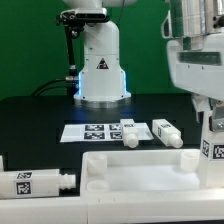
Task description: Assemble desk
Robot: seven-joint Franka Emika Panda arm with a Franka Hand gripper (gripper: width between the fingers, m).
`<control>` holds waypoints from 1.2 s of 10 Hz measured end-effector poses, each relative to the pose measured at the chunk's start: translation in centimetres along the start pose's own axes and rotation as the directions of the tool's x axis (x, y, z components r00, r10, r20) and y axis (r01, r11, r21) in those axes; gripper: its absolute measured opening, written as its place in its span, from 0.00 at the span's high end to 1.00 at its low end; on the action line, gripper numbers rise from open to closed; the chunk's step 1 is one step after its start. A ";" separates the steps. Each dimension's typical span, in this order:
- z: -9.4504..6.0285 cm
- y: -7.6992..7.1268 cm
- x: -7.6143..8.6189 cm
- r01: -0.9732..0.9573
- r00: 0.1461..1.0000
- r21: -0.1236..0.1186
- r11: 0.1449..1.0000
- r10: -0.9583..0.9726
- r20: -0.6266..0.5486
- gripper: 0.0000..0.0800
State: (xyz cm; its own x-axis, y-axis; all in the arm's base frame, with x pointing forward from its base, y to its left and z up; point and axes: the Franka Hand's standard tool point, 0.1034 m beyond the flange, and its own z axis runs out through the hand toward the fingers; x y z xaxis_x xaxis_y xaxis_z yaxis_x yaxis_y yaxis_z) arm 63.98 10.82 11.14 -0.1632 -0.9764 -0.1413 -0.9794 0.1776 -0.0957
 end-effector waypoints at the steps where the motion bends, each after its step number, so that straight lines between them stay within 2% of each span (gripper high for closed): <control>1: 0.0 0.1 0.0 -0.114 0.993 0.011 0.993 0.114 0.021 0.64; 3: 0.0 0.1 -0.1 -0.220 0.975 0.008 0.975 0.220 0.030 0.64; 4: 0.0 0.1 -0.1 -0.217 0.976 0.008 0.976 0.217 0.030 0.54; 5: 0.1 0.1 -0.1 -0.194 0.981 0.008 0.981 0.194 0.029 0.54; 6: 0.2 0.3 -0.2 -0.124 0.992 0.002 0.992 0.124 0.022 0.37; 7: 0.3 0.9 -0.7 -0.014 1.000 -0.014 1.000 0.015 0.009 0.23; 8: 0.4 0.9 -1.1 0.192 0.981 -0.008 0.981 -0.192 0.004 0.20; 9: 0.4 1.1 -1.6 0.381 0.925 -0.008 0.925 -0.381 0.004 0.20; 10: 0.3 1.5 -1.9 0.519 0.855 -0.037 0.854 -0.519 0.008 0.19; 12: 0.3 1.4 -1.7 0.622 0.783 -0.034 0.782 -0.622 0.009 0.19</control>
Offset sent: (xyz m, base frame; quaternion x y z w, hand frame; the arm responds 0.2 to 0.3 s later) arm 0.0000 0.0000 0.0000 0.0000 0.0000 0.1296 0.9916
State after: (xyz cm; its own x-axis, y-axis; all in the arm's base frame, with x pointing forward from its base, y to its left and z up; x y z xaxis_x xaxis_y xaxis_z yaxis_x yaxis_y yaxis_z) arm 62.95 12.77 10.94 0.4829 -0.8736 -0.0600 -0.8715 -0.4729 -0.1297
